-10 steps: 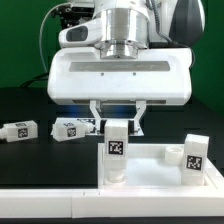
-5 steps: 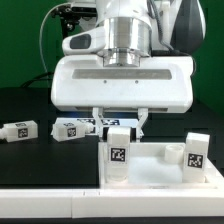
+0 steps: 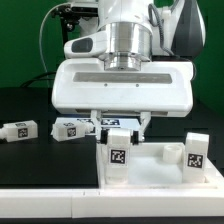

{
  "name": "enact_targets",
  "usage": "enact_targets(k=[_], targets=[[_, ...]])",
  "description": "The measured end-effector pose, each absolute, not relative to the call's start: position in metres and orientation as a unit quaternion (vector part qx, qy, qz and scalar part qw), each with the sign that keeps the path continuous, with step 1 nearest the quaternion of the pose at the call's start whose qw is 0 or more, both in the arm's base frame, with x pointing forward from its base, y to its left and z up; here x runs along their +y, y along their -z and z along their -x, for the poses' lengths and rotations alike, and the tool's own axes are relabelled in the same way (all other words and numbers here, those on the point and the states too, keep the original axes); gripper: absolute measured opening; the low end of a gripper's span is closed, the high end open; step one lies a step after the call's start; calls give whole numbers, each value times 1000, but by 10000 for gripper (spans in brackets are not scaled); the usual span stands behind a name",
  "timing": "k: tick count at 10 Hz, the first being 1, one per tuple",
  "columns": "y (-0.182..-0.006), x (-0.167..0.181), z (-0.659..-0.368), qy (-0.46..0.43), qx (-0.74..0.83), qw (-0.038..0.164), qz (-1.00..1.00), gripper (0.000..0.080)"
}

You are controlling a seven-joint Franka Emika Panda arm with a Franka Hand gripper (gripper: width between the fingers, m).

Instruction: Assemble square table

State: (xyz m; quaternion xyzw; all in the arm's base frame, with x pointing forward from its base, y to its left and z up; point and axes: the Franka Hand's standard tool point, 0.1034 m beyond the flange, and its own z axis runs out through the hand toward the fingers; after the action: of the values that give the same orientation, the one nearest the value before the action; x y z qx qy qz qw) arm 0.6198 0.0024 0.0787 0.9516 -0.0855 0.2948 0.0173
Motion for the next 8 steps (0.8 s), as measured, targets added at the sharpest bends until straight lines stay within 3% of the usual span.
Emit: enact_targets(k=[1,2,3,5,6,8], targets=[[-77,5,-620,-276,-86,11,-957,468],[-86,7,-627,-261,-87,1,-961,613],[-94,6,-636,-254,-89,-4,-963,638],[-95,3,-645,-157,-95,-33,-982,647],[-95,-3,-648,-142,-98,-35,-984,647],[-85,-2,-633,-50,-115,-57,-991,649]])
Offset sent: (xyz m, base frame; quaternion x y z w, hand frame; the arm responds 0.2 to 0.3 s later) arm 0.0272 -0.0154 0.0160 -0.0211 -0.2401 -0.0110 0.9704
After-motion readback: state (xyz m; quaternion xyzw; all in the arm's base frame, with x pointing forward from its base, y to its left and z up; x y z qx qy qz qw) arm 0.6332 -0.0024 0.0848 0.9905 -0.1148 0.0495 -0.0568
